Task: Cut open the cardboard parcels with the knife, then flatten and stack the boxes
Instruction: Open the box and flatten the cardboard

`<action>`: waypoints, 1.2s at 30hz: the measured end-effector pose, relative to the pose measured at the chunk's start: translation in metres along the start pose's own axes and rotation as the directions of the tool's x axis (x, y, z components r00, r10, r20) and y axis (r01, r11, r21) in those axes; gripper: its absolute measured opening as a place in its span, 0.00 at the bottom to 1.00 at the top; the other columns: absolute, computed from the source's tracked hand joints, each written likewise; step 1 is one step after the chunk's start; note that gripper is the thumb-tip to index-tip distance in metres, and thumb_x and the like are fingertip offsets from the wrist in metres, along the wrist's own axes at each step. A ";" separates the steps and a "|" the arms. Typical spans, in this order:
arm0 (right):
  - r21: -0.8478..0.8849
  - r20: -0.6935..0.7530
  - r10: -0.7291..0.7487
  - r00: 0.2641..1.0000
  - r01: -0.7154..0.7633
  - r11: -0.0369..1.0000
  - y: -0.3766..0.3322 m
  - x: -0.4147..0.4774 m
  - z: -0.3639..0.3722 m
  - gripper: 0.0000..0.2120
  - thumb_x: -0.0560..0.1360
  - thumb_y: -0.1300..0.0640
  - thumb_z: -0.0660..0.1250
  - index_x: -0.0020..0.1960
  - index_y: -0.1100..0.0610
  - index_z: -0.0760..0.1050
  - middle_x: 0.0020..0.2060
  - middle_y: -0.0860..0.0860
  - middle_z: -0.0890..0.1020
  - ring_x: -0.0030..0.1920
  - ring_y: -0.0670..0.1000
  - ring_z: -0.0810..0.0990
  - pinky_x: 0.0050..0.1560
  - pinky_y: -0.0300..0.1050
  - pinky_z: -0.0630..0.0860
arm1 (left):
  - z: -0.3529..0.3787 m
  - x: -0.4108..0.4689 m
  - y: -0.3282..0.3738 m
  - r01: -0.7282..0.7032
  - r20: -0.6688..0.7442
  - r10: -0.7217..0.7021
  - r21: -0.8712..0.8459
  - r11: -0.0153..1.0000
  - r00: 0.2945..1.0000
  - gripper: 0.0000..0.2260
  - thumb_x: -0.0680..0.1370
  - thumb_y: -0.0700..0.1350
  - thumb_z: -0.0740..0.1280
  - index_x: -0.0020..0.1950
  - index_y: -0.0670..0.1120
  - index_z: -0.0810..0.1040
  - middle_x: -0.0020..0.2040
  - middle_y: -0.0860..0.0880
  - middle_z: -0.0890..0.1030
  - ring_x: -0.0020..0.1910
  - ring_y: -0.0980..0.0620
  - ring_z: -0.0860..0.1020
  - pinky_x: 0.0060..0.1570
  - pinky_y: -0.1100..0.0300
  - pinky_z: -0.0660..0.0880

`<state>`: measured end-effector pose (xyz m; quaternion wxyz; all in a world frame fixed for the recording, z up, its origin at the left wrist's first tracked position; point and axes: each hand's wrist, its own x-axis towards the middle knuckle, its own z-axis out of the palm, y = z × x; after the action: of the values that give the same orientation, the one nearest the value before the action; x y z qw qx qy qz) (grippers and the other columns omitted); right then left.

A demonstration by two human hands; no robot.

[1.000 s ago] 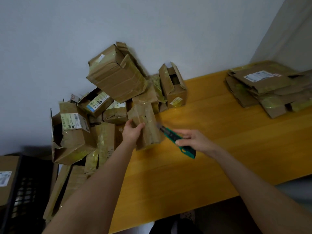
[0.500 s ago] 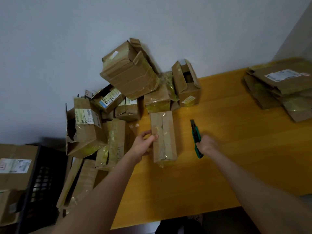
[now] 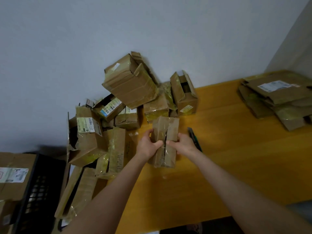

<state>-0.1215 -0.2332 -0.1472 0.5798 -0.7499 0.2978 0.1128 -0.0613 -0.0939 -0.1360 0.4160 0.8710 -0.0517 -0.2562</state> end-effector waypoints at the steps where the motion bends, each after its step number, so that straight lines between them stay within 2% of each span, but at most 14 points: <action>1: 0.029 -0.001 0.006 1.000 -0.005 1.000 0.000 0.000 -0.001 0.17 0.76 0.55 0.70 0.63 0.57 0.74 0.55 0.52 0.81 0.50 0.51 0.80 0.48 0.47 0.80 | -0.002 -0.001 0.001 -0.001 0.013 0.001 -0.001 1.000 1.000 0.30 0.74 0.47 0.71 0.73 0.51 0.64 0.60 0.47 0.77 0.54 0.49 0.77 0.58 0.49 0.77; 3: 0.036 -0.043 0.026 0.999 -0.024 0.999 0.002 -0.001 -0.002 0.12 0.77 0.57 0.68 0.59 0.55 0.77 0.52 0.50 0.81 0.47 0.50 0.80 0.44 0.45 0.81 | -0.007 -0.002 0.002 -0.001 0.027 0.001 -0.004 1.000 1.000 0.28 0.75 0.46 0.71 0.73 0.51 0.65 0.59 0.46 0.77 0.53 0.49 0.78 0.57 0.48 0.77; 6: -0.058 -0.168 0.053 0.984 -0.064 0.996 0.007 -0.001 -0.005 0.05 0.77 0.54 0.68 0.52 0.50 0.77 0.50 0.50 0.83 0.46 0.51 0.80 0.51 0.53 0.81 | -0.010 -0.004 0.007 -0.025 0.021 0.025 -0.006 1.000 0.999 0.26 0.75 0.46 0.70 0.71 0.53 0.66 0.58 0.47 0.78 0.53 0.48 0.79 0.55 0.47 0.79; 9: -0.037 -0.171 0.047 0.984 -0.054 0.998 0.001 -0.004 -0.009 0.08 0.77 0.53 0.67 0.56 0.51 0.76 0.53 0.52 0.82 0.51 0.54 0.80 0.54 0.55 0.79 | -0.012 -0.003 0.012 -0.041 0.006 0.041 0.016 0.999 0.999 0.27 0.75 0.49 0.70 0.72 0.54 0.66 0.58 0.47 0.77 0.53 0.48 0.79 0.55 0.47 0.79; 13: -0.271 -0.222 -0.066 0.973 0.004 0.963 -0.019 -0.009 -0.009 0.28 0.76 0.43 0.65 0.72 0.52 0.63 0.61 0.53 0.77 0.60 0.58 0.76 0.57 0.54 0.76 | -0.009 0.000 0.020 -0.018 -0.023 0.018 0.000 1.000 1.000 0.30 0.74 0.51 0.71 0.73 0.50 0.63 0.62 0.45 0.77 0.57 0.47 0.78 0.58 0.48 0.77; 15: -0.339 -0.233 -0.068 0.970 -0.016 0.941 -0.025 -0.011 -0.010 0.33 0.73 0.39 0.67 0.72 0.51 0.62 0.60 0.52 0.77 0.60 0.58 0.77 0.53 0.50 0.76 | -0.007 0.000 0.027 -0.045 -0.025 0.046 0.048 0.998 0.999 0.33 0.74 0.52 0.72 0.75 0.49 0.62 0.65 0.45 0.75 0.61 0.45 0.76 0.60 0.48 0.76; 18: -0.473 -0.253 -0.049 0.966 -0.080 0.877 -0.028 -0.017 -0.016 0.31 0.71 0.36 0.68 0.67 0.51 0.66 0.58 0.52 0.78 0.58 0.56 0.78 0.50 0.49 0.76 | -0.007 -0.001 0.030 -0.073 0.006 0.073 0.116 0.991 0.997 0.35 0.72 0.52 0.73 0.75 0.50 0.61 0.66 0.45 0.73 0.62 0.45 0.74 0.60 0.46 0.76; 22: -0.576 -0.281 -0.053 0.958 -0.124 0.808 -0.033 -0.024 -0.020 0.24 0.76 0.43 0.65 0.63 0.58 0.66 0.54 0.54 0.78 0.55 0.58 0.78 0.43 0.46 0.73 | -0.003 -0.004 0.031 -0.077 0.035 0.074 0.090 0.993 0.997 0.35 0.71 0.52 0.74 0.74 0.50 0.62 0.64 0.44 0.74 0.60 0.44 0.75 0.59 0.47 0.77; 24: -0.494 -0.221 -0.064 0.973 -0.055 0.868 -0.033 -0.023 -0.022 0.14 0.78 0.49 0.61 0.58 0.59 0.68 0.48 0.54 0.77 0.52 0.58 0.78 0.42 0.46 0.72 | -0.008 -0.007 0.028 -0.041 0.053 0.040 0.008 0.999 0.998 0.32 0.73 0.48 0.72 0.74 0.49 0.63 0.62 0.44 0.75 0.58 0.45 0.77 0.56 0.48 0.78; 26: -0.263 -0.161 -0.050 0.986 0.006 0.965 -0.027 -0.021 -0.030 0.07 0.80 0.56 0.58 0.53 0.59 0.71 0.43 0.53 0.76 0.46 0.55 0.77 0.44 0.46 0.74 | -0.020 -0.009 0.022 0.018 0.146 -0.003 -0.104 0.994 0.989 0.29 0.75 0.46 0.70 0.74 0.50 0.64 0.59 0.45 0.77 0.54 0.48 0.79 0.50 0.51 0.80; 28: 0.020 -0.052 0.024 0.998 -0.023 1.000 -0.022 -0.024 -0.039 0.05 0.81 0.58 0.59 0.55 0.57 0.72 0.45 0.53 0.78 0.47 0.52 0.78 0.49 0.47 0.77 | -0.033 -0.011 0.016 0.059 0.243 -0.022 -0.150 0.987 0.970 0.26 0.77 0.46 0.69 0.74 0.50 0.64 0.56 0.47 0.78 0.52 0.50 0.79 0.48 0.53 0.80; 30: 0.152 0.042 0.074 0.996 -0.079 0.985 -0.017 -0.028 -0.037 0.08 0.80 0.59 0.61 0.59 0.57 0.73 0.50 0.54 0.80 0.53 0.53 0.79 0.55 0.50 0.78 | -0.036 -0.011 0.014 0.050 0.237 -0.016 -0.138 0.989 0.971 0.28 0.77 0.46 0.68 0.75 0.50 0.62 0.58 0.47 0.78 0.54 0.49 0.79 0.53 0.50 0.79; 33: 0.058 -0.066 0.056 0.996 -0.052 0.997 -0.017 -0.027 -0.022 0.15 0.81 0.58 0.60 0.64 0.63 0.71 0.52 0.57 0.79 0.49 0.55 0.80 0.43 0.46 0.81 | -0.021 -0.012 0.022 -0.139 0.009 0.140 0.208 0.968 0.990 0.34 0.77 0.49 0.69 0.78 0.51 0.55 0.67 0.45 0.73 0.60 0.47 0.77 0.56 0.49 0.78; 36: -0.116 -0.177 -0.026 0.984 0.005 0.993 -0.023 -0.032 -0.008 0.08 0.81 0.60 0.58 0.47 0.61 0.73 0.42 0.57 0.77 0.40 0.55 0.80 0.40 0.49 0.81 | -0.003 -0.019 0.033 -0.188 -0.015 0.260 0.650 0.736 0.966 0.42 0.73 0.60 0.70 0.78 0.47 0.52 0.70 0.44 0.69 0.59 0.46 0.77 0.49 0.55 0.78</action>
<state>-0.1352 -0.2274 -0.1102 0.5075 -0.7915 0.3355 0.0577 -0.0725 -0.1077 -0.1023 0.1219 0.9600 -0.2191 -0.1250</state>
